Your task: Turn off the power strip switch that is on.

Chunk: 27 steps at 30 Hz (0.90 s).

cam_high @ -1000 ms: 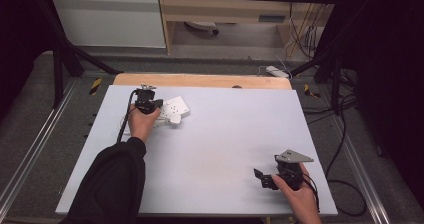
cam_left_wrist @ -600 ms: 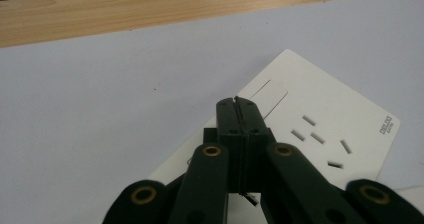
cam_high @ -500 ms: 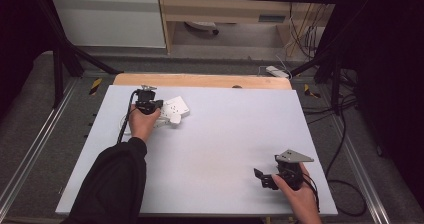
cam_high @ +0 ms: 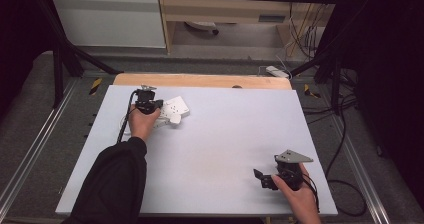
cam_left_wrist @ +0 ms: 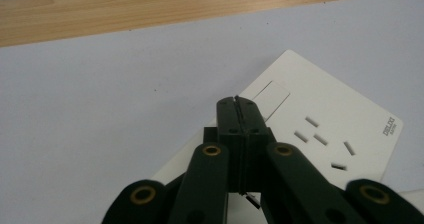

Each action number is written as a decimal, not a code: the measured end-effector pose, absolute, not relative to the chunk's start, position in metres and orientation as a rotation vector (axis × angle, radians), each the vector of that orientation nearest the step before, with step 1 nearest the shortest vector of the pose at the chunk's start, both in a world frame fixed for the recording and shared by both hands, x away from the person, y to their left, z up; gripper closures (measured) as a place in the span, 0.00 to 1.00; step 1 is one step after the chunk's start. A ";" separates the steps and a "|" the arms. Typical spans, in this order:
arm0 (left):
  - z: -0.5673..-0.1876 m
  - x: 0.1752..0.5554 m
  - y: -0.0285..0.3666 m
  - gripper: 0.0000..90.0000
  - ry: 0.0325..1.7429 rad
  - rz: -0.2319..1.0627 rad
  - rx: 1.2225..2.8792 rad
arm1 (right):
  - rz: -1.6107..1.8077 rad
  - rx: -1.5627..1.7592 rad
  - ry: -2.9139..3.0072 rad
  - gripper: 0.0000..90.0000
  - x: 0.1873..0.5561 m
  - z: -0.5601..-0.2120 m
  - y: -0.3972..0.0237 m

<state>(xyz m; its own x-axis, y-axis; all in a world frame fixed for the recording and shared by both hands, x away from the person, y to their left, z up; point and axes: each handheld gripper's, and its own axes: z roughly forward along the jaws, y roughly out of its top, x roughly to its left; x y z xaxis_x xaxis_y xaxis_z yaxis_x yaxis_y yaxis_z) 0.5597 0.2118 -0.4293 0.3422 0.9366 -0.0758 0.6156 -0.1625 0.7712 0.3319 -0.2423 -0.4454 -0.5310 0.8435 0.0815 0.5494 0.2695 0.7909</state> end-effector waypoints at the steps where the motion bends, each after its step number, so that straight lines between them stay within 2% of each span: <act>1: -0.429 0.559 0.211 1.00 1.359 0.563 1.880 | 1.142 1.267 2.190 0.05 0.332 -0.445 -0.242; 27: -0.431 0.559 0.206 1.00 1.361 0.581 1.893 | 1.134 1.259 2.199 0.05 0.333 -0.446 -0.242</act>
<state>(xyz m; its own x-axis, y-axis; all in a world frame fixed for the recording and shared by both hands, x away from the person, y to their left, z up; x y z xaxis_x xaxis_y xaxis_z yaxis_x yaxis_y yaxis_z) 0.5594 0.2058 -0.4308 0.3399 0.9391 -0.0499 0.6134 -0.1812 0.7687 0.3325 -0.2416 -0.4463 -0.5363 0.8407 0.0750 0.5483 0.2794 0.7882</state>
